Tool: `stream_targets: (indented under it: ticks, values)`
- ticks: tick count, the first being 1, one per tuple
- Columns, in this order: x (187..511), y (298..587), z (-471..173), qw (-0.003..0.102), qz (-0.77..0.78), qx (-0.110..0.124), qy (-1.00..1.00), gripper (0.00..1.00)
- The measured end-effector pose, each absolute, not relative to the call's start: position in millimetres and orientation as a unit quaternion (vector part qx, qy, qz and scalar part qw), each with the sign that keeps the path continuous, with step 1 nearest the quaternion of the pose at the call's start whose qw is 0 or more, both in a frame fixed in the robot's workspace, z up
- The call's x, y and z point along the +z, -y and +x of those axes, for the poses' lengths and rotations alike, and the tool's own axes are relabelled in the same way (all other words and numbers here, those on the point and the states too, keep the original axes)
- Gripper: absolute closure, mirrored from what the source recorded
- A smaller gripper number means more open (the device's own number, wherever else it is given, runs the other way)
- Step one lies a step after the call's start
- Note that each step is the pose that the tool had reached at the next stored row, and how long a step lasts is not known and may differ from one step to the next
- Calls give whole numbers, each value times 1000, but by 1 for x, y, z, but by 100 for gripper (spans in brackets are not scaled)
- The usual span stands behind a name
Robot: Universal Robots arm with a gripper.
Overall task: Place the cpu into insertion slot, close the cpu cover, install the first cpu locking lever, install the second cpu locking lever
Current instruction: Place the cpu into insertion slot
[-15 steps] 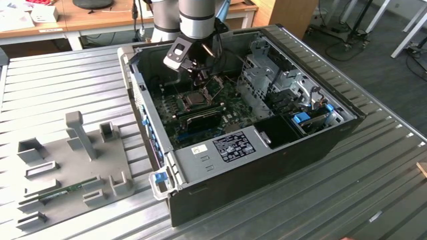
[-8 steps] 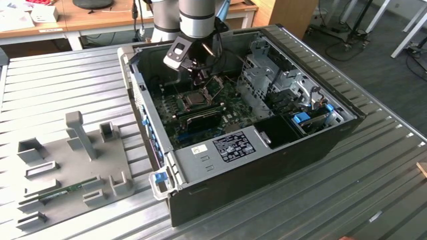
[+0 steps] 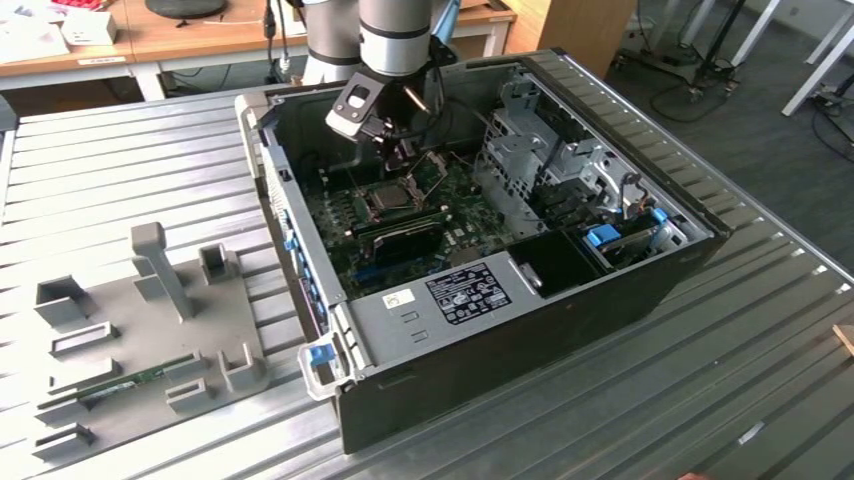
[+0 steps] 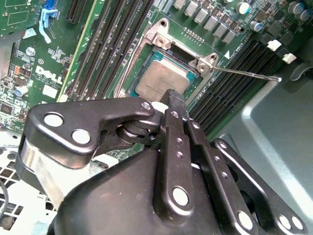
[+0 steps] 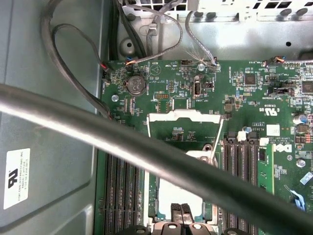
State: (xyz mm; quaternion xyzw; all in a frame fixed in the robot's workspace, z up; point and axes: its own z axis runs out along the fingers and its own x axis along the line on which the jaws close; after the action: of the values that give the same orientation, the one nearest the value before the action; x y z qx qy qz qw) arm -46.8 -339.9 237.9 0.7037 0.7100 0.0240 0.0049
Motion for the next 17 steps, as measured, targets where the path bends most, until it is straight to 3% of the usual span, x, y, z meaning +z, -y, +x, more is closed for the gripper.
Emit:
stream_targets:
  ticks: [17]
  values:
    - [259, 340, -47, 5, 704, 24, -710, 89]
